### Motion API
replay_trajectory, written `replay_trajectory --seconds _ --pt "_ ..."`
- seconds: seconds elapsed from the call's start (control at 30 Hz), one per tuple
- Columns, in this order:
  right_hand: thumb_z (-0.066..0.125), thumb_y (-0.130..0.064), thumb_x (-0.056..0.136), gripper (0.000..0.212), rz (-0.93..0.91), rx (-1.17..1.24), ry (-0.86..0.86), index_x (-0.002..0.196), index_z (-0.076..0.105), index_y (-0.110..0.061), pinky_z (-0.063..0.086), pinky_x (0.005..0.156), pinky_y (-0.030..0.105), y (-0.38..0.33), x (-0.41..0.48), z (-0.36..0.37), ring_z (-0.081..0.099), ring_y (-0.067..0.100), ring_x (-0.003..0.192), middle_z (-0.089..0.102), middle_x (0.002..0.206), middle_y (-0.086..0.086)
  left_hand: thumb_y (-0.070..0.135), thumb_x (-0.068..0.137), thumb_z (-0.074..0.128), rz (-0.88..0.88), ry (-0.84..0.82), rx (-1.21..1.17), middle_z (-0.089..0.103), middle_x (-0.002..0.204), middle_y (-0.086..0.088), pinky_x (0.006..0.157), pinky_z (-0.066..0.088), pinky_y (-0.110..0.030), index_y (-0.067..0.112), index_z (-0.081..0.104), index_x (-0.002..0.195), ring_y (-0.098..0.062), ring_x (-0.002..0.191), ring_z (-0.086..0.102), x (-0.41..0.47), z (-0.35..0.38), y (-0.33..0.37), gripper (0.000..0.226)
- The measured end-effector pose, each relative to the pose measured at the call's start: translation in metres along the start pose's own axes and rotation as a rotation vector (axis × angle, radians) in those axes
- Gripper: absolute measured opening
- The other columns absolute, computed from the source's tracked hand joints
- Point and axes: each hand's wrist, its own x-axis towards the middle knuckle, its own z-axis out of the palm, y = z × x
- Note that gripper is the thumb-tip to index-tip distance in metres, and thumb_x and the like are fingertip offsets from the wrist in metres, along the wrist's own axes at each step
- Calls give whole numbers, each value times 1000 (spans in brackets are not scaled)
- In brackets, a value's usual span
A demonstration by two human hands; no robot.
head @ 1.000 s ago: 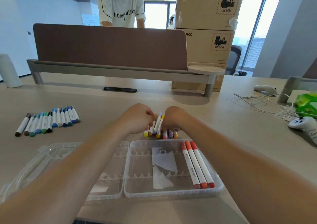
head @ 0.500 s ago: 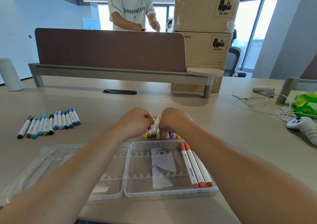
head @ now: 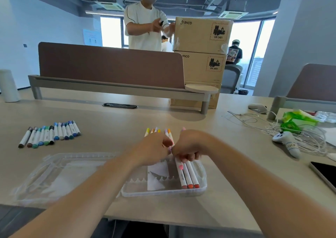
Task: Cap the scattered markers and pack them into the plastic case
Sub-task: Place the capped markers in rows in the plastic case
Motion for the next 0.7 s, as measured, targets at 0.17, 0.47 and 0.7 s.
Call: replay_trajectory --seconds 0.17,0.47,0.7 --pt "49 -16 86 37 1 65 -73 50 56 -11 20 44 22 8 -24 12 30 12 38 45 44 -1 18 100 44 18 9 59 66 119 -7 78 45 -27 15 65 121 -22 100 62 -18 9 14 30" --pt "55 -33 92 42 -16 -59 103 55 58 -13 38 49 23 10 -24 25 43 14 40 51 43 1 20 97 50 32 -173 43 66 108 -5 73 45 -22 15 64 119 -14 83 55 -32 10 12 27" --pt "61 -31 90 38 -32 -105 110 56 57 -14 38 46 20 12 -20 25 43 9 34 48 35 -4 37 90 67 34 -267 -26 64 108 4 83 54 -30 22 54 134 -14 88 65 -34 5 12 49"
